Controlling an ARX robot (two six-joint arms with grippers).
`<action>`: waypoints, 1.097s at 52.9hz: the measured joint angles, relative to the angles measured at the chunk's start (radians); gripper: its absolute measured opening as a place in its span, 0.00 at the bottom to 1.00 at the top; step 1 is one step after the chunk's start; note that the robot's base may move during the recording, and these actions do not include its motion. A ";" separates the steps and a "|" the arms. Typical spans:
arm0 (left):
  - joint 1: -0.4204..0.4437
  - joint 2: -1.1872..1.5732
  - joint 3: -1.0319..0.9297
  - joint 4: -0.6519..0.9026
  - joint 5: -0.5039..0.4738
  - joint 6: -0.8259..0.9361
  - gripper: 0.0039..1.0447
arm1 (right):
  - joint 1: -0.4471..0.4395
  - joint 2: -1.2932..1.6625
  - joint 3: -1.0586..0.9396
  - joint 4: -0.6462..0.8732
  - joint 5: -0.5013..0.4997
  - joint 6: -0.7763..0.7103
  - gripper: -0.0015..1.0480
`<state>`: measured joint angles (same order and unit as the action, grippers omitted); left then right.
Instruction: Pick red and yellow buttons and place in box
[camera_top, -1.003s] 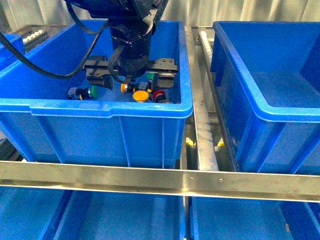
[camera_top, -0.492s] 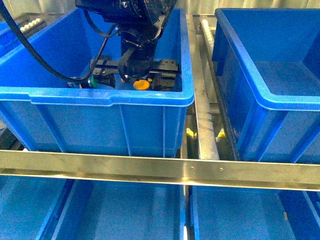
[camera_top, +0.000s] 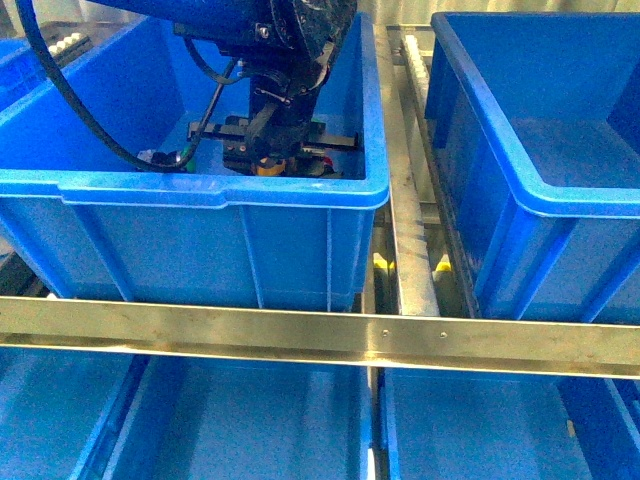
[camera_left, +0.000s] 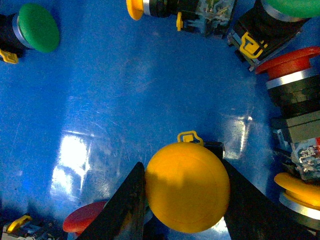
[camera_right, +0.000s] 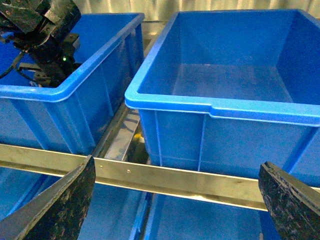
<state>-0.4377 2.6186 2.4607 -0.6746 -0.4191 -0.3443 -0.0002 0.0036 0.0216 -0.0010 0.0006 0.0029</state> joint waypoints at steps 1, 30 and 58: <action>0.000 0.000 0.000 0.000 -0.001 0.001 0.32 | 0.000 0.000 0.000 0.000 0.000 0.000 0.94; 0.032 -0.309 -0.412 0.237 0.103 0.026 0.32 | 0.000 0.000 0.000 0.000 0.000 0.000 0.94; 0.183 -0.890 -1.038 0.741 0.538 0.038 0.32 | 0.000 0.000 0.000 0.000 0.000 0.000 0.94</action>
<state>-0.2550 1.7283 1.4231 0.0662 0.1188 -0.3061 -0.0002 0.0036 0.0216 -0.0010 0.0006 0.0029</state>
